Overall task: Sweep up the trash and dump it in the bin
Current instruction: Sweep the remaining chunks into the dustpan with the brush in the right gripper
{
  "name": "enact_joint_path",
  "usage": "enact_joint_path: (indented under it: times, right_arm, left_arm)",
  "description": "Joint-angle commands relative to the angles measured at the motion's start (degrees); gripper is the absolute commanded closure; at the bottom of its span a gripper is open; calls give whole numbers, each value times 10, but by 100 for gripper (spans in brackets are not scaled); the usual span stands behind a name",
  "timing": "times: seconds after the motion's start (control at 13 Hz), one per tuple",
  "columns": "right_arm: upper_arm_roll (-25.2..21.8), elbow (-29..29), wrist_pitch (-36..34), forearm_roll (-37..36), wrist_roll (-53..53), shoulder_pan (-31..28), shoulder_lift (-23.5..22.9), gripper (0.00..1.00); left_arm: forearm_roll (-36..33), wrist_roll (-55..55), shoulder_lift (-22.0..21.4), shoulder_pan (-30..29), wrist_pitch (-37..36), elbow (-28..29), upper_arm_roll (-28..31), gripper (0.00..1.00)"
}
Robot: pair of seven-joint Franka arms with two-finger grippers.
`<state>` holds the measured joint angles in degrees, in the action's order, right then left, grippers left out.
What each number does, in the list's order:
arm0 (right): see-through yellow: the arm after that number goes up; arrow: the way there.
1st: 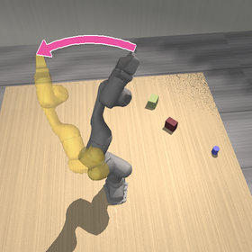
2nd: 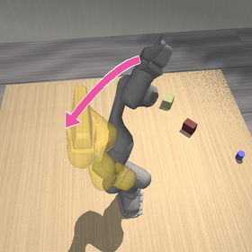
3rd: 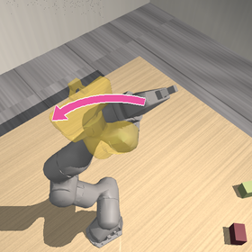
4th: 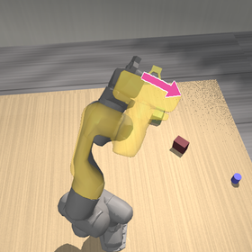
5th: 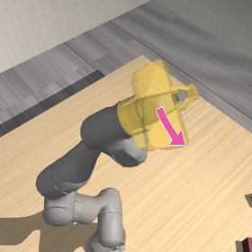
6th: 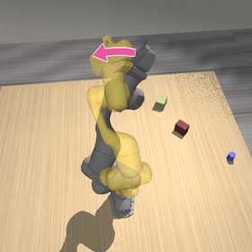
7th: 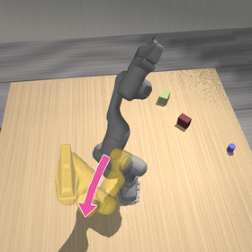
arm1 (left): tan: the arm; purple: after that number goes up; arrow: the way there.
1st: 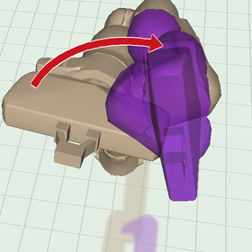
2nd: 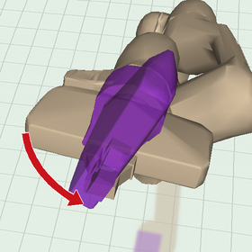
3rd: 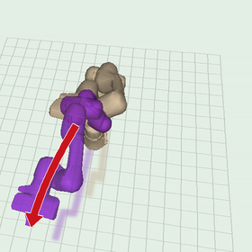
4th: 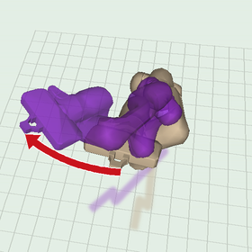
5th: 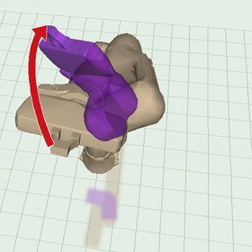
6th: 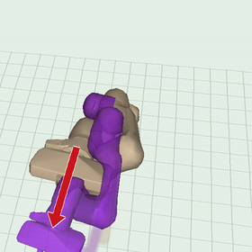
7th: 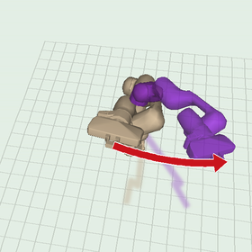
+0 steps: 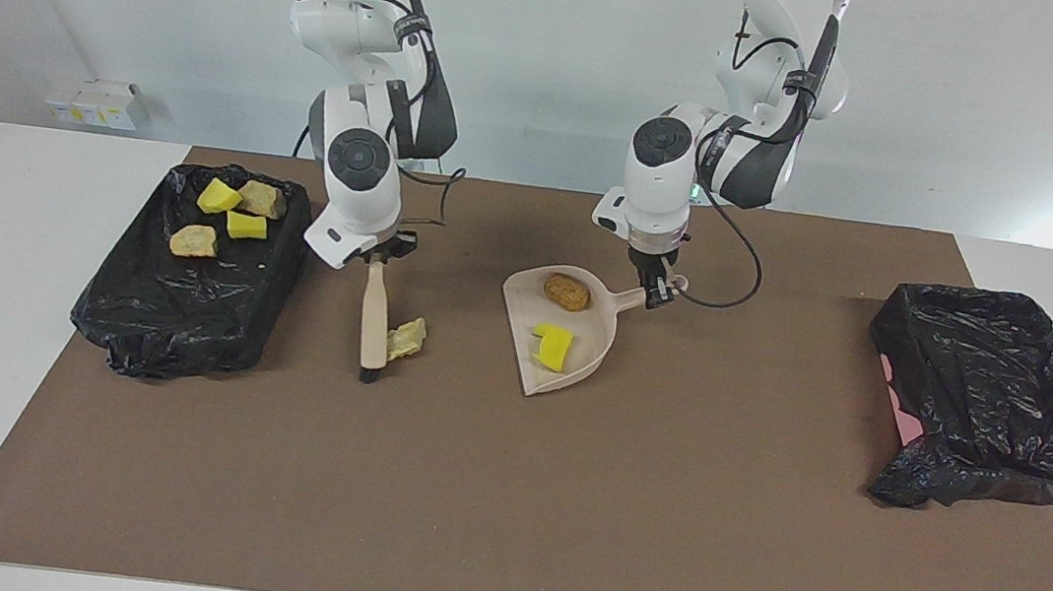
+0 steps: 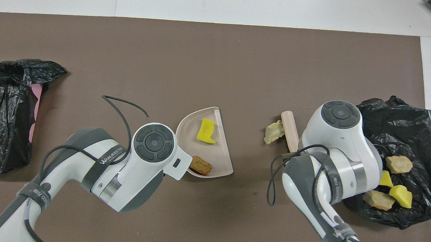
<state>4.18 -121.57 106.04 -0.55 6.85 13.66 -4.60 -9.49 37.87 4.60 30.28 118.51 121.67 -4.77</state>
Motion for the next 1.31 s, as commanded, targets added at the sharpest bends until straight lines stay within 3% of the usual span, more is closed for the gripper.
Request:
enact_joint_path:
  times: [0.0, 0.39, 0.77, 1.08, 1.23]
  right_arm:
    - [0, -29, 0, 53, -33, 48, 32, 100]
    - [0, -30, 32, 104, -31, 123, 30, 100]
    - [-1, 11, 18, 135, 1, 121, 13, 100]
    - [-8, 19, -5, 134, 32, 97, 56, 100]
    - [-8, 6, -12, 131, 95, 102, 77, 100]
  left_arm:
    - [6, -4, 1, -4, 0, -1, -2, 100]
    - [6, -4, -6, -2, 5, 13, -3, 100]
    - [13, 10, 1, -27, 18, 8, -4, 100]
    - [27, 96, 11, -73, 11, -21, -3, 100]
    - [29, 145, 8, -104, -5, -41, -3, 100]
